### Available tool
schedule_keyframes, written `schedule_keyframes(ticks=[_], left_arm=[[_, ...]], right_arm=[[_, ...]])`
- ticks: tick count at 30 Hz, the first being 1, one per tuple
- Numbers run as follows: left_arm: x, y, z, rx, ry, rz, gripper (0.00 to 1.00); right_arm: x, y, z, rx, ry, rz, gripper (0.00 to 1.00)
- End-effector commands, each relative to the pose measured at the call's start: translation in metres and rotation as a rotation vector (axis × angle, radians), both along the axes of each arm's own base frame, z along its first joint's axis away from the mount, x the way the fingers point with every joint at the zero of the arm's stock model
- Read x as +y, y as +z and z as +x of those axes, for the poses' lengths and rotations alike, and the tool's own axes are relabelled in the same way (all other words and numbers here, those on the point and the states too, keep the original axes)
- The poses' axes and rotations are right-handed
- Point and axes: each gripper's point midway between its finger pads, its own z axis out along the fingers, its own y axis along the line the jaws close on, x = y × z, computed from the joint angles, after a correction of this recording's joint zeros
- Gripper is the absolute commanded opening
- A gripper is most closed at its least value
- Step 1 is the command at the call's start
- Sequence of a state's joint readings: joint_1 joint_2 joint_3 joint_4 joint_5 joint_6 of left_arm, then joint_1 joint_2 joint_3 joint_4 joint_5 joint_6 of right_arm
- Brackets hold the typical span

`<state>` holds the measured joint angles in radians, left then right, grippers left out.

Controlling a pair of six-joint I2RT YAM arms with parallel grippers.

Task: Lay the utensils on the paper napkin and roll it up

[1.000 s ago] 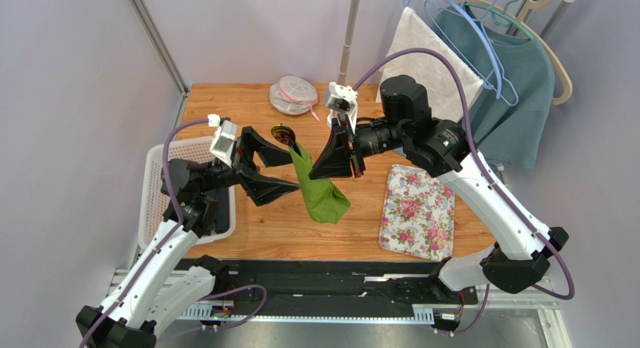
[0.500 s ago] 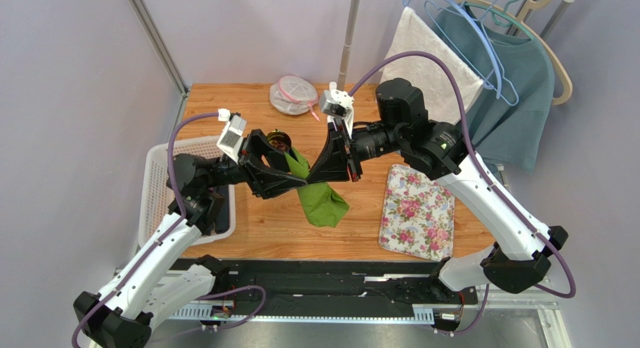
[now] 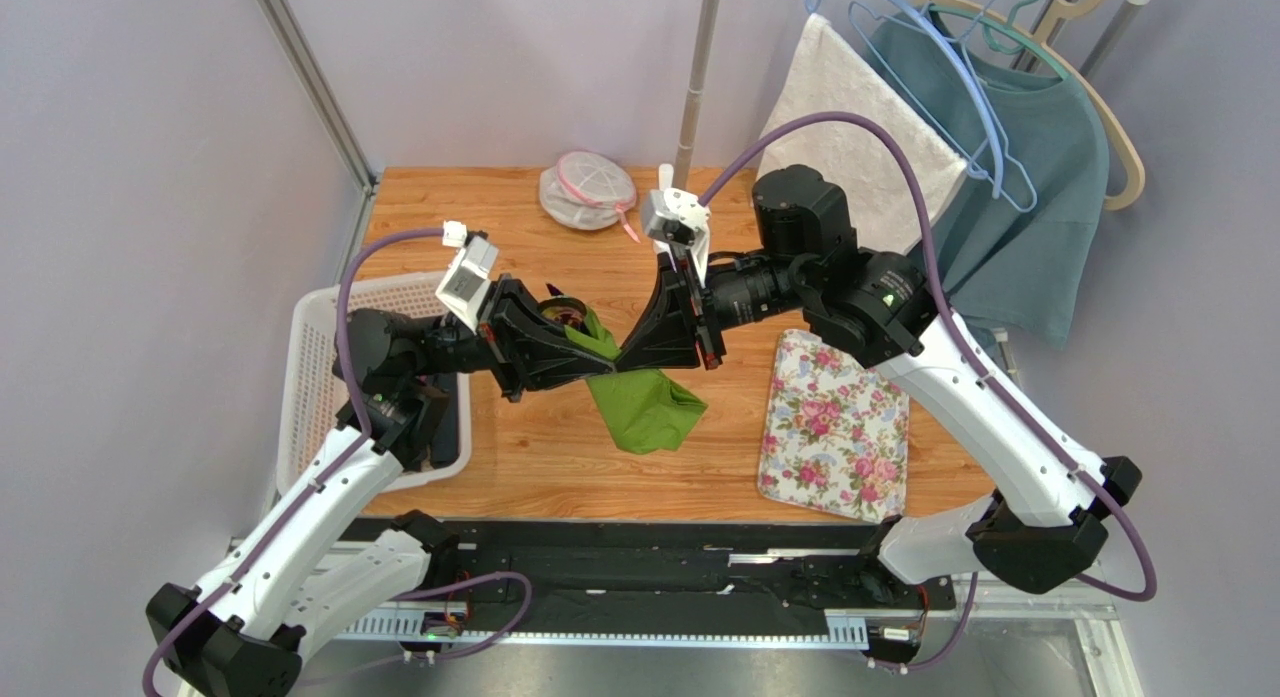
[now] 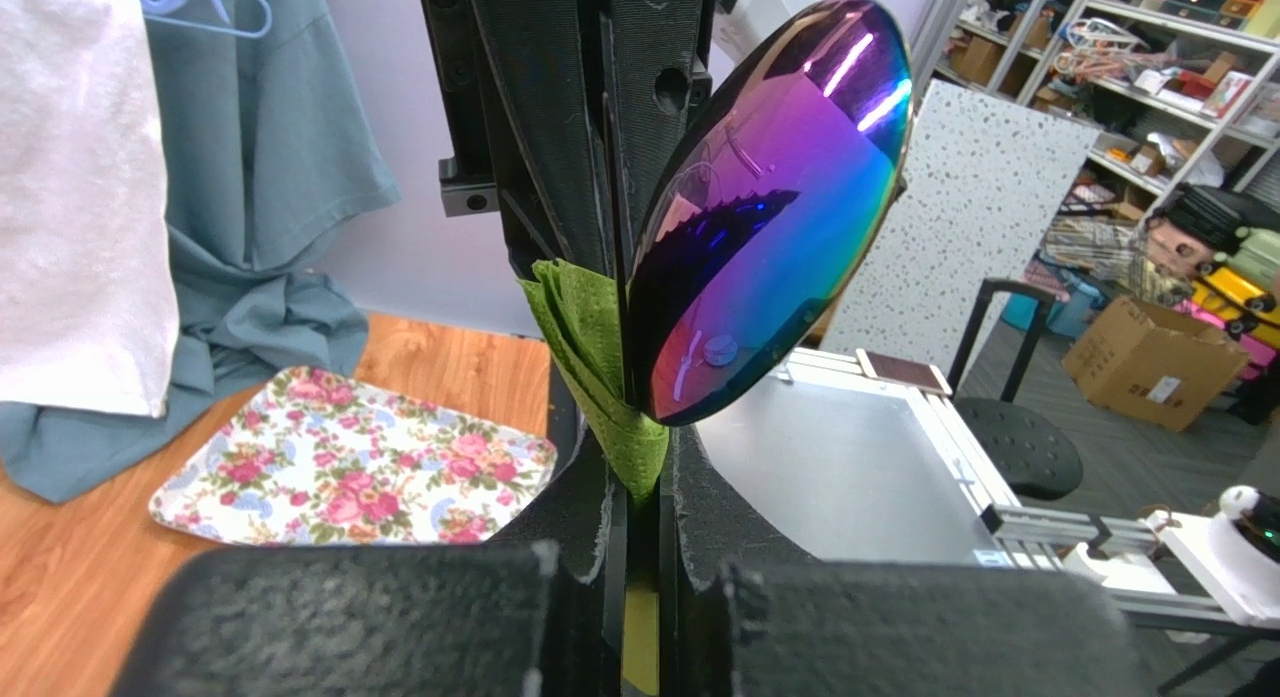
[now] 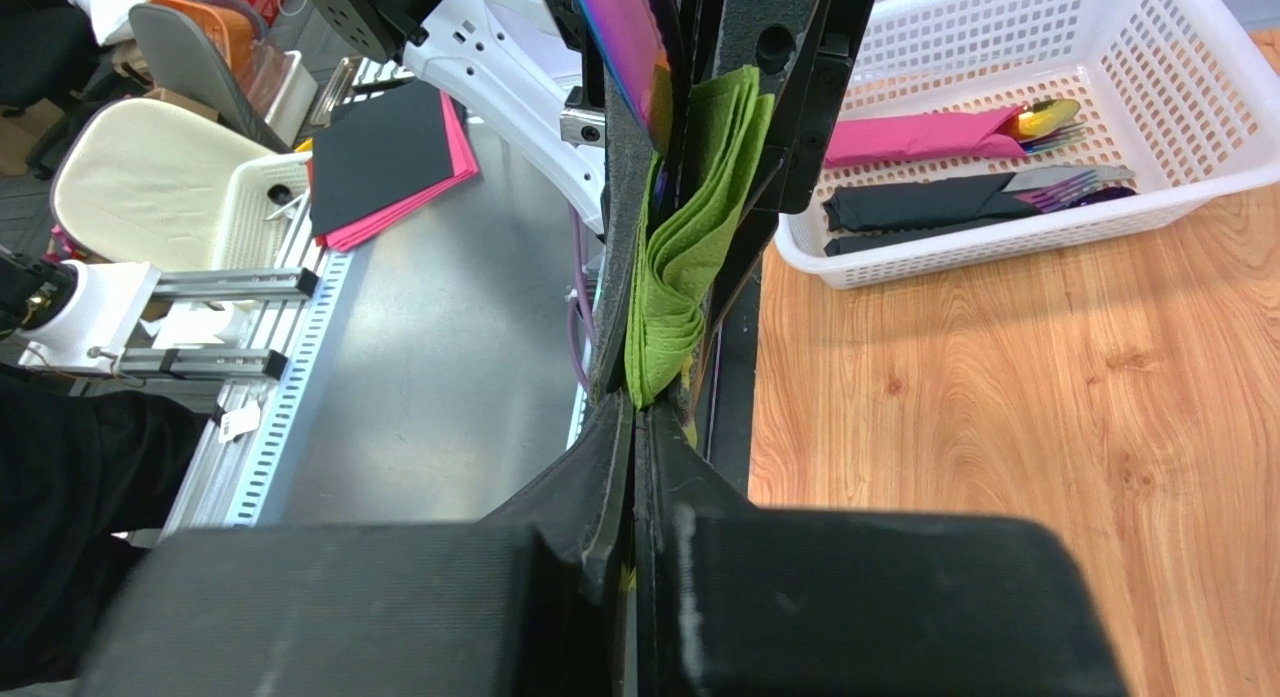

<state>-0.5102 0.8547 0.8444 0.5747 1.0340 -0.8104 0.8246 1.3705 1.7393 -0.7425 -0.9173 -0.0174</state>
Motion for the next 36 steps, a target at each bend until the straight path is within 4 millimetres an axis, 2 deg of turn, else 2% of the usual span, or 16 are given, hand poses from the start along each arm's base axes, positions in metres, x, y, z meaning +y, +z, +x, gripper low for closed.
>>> schedule_keyframes(ticks=[1,2,3,4,6,7,10,13,14,16,18,23,26,27,30,36], left_arm=[[0.006,0.018,-0.014,-0.065,-0.015,-0.037,0.00],[0.007,0.018,-0.013,-0.065,-0.012,-0.036,0.00],[0.007,0.018,-0.012,-0.059,-0.003,-0.035,0.00],[0.008,0.018,-0.011,-0.056,0.003,-0.036,0.00],[0.010,0.019,-0.002,-0.040,0.035,-0.039,0.00],[0.012,0.020,0.002,-0.035,0.051,-0.040,0.00],[0.014,0.026,0.006,-0.041,0.065,-0.049,0.00],[0.013,0.028,0.008,-0.036,0.069,-0.042,0.00],[0.012,0.025,0.010,-0.016,0.071,-0.030,0.00],[0.013,0.027,0.013,-0.008,0.079,-0.030,0.00],[0.014,0.029,0.014,-0.018,0.083,-0.027,0.00],[0.015,0.032,0.017,-0.020,0.092,-0.024,0.00],[0.014,0.030,0.019,-0.011,0.090,-0.022,0.00],[0.014,0.030,0.018,-0.013,0.085,-0.021,0.00],[0.014,0.032,0.016,-0.012,0.075,-0.021,0.00],[0.015,0.043,0.008,-0.013,0.037,-0.034,0.00]], right_arm=[[-0.009,0.007,-0.001,-0.098,-0.027,0.028,0.00],[-0.010,0.006,0.003,-0.113,-0.058,0.016,0.03],[-0.014,0.000,0.004,-0.112,-0.069,-0.012,0.11],[-0.017,0.001,0.006,-0.117,-0.083,-0.020,0.30],[-0.023,-0.004,0.007,-0.092,-0.109,-0.057,0.51],[-0.026,-0.003,0.008,-0.091,-0.124,-0.064,0.68],[-0.037,-0.015,0.006,-0.071,-0.151,-0.114,0.79],[-0.044,-0.027,0.003,-0.045,-0.167,-0.152,0.80],[-0.047,-0.030,0.001,-0.040,-0.167,-0.156,0.80],[-0.049,-0.032,0.000,-0.049,-0.166,-0.158,0.68],[-0.054,-0.036,0.002,-0.050,-0.187,-0.173,0.60],[-0.065,-0.043,0.000,-0.038,-0.196,-0.208,0.59],[-0.067,-0.042,0.001,-0.046,-0.204,-0.201,0.39],[-0.066,-0.043,0.001,-0.043,-0.205,-0.201,0.24],[-0.067,-0.045,0.010,-0.057,-0.230,-0.201,0.00],[-0.059,-0.057,0.038,-0.139,-0.244,-0.194,0.00]])
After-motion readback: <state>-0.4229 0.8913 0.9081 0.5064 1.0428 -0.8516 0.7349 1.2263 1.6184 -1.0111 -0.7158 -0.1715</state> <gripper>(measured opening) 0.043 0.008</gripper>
